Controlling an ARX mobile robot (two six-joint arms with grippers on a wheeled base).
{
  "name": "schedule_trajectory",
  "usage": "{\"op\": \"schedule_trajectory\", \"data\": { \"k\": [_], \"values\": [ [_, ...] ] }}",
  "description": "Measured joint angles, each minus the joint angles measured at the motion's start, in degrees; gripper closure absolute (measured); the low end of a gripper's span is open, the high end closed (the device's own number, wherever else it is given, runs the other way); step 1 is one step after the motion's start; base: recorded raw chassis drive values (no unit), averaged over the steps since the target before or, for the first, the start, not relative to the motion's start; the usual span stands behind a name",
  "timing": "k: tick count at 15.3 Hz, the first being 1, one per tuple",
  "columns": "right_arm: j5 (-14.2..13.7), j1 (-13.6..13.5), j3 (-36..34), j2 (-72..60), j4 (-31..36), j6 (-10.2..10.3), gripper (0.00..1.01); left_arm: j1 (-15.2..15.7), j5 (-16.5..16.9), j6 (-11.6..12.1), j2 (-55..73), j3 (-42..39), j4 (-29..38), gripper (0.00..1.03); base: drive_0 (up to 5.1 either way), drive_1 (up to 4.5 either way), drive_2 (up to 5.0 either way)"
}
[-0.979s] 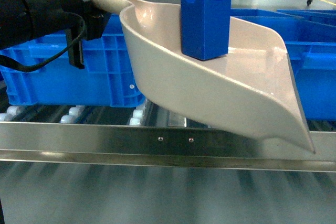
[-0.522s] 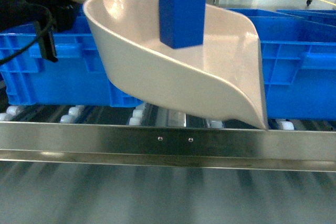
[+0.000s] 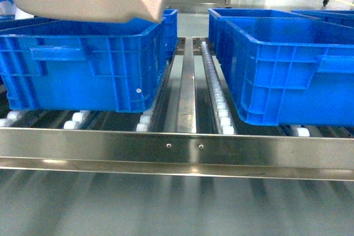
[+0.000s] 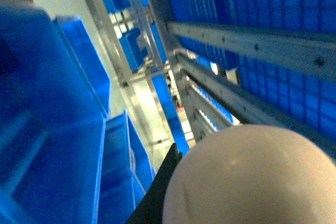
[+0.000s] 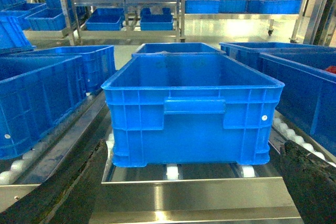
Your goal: Place part in tray to right shelf
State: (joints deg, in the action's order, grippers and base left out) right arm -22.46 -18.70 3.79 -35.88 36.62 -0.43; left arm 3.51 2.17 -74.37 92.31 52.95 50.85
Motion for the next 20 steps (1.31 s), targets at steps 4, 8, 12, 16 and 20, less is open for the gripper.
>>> {"op": "schedule_trajectory", "data": {
  "k": [4, 8, 12, 16, 20],
  "values": [
    [0.0, 0.0, 0.0, 0.0, 0.0, 0.0, 0.03, 5.7, -7.0, 3.5, 5.2, 14.9, -8.6, 0.91, 0.0, 0.0, 0.0],
    [0.0, 0.0, 0.0, 0.0, 0.0, 0.0, 0.03, 3.3, -20.2, 16.2, 22.3, 42.2, -26.8, 0.91, 0.0, 0.0, 0.0],
    [0.0, 0.0, 0.0, 0.0, 0.0, 0.0, 0.03, 3.3, -21.0, 26.3, 27.6, 52.9, -31.7, 0.91, 0.0, 0.0, 0.0],
    [0.0, 0.0, 0.0, 0.0, 0.0, 0.0, 0.03, 3.9, -15.9, 22.9, 20.8, 40.5, -23.8, 0.91, 0.0, 0.0, 0.0],
    [0.0, 0.0, 0.0, 0.0, 0.0, 0.0, 0.03, 4.6, -11.6, 11.4, -4.1, 10.2, -11.7, 0.91, 0.0, 0.0, 0.0]
  ]
}}
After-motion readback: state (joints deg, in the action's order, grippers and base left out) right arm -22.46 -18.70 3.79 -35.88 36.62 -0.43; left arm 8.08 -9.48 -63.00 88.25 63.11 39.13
